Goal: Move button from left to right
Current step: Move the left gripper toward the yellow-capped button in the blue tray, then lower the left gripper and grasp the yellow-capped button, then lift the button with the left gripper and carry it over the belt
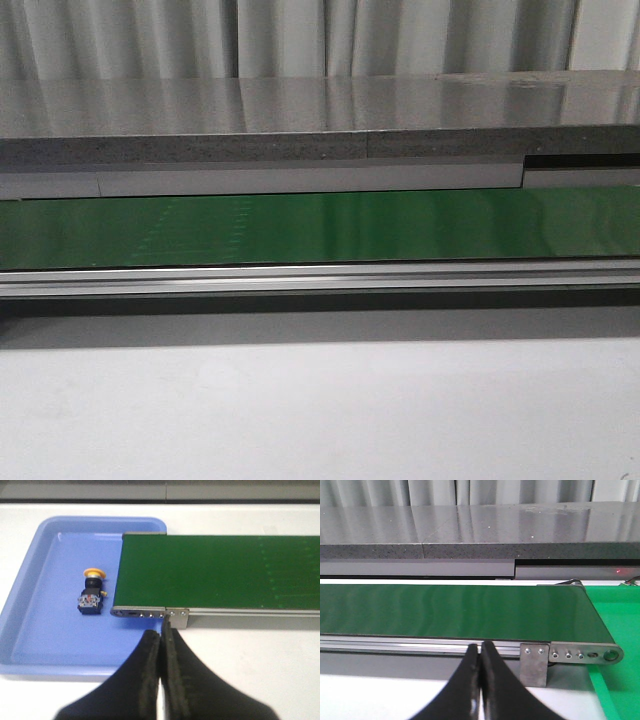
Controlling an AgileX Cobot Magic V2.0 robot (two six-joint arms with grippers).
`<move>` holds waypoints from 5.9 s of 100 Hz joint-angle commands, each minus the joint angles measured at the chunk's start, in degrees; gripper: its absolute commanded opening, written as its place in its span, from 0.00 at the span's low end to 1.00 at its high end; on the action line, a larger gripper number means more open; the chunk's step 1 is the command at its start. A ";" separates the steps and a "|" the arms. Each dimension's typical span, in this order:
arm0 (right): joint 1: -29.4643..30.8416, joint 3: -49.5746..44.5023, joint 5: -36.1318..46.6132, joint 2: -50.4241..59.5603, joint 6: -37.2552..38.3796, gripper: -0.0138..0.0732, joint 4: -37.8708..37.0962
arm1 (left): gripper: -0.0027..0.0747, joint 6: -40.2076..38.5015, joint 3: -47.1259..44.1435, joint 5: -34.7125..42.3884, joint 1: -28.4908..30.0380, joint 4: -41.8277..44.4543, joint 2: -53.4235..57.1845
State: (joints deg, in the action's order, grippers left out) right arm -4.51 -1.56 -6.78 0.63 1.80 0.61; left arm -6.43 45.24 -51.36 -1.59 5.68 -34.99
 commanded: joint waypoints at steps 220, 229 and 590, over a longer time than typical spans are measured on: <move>0.22 0.86 4.71 1.20 0.02 0.08 -0.61 | 0.76 12.26 19.14 12.03 19.40 -8.26 -41.58; 0.22 0.86 4.71 1.20 0.02 0.08 -0.61 | 0.76 13.83 19.78 13.51 22.38 -10.48 -45.87; 0.22 0.86 4.71 1.20 0.02 0.08 -0.61 | 0.01 27.29 33.47 5.12 12.32 -25.31 -62.21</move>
State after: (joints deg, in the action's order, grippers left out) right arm -4.51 -1.56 -6.78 0.63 1.80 0.61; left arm 22.01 77.23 -49.05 12.13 -18.33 -100.10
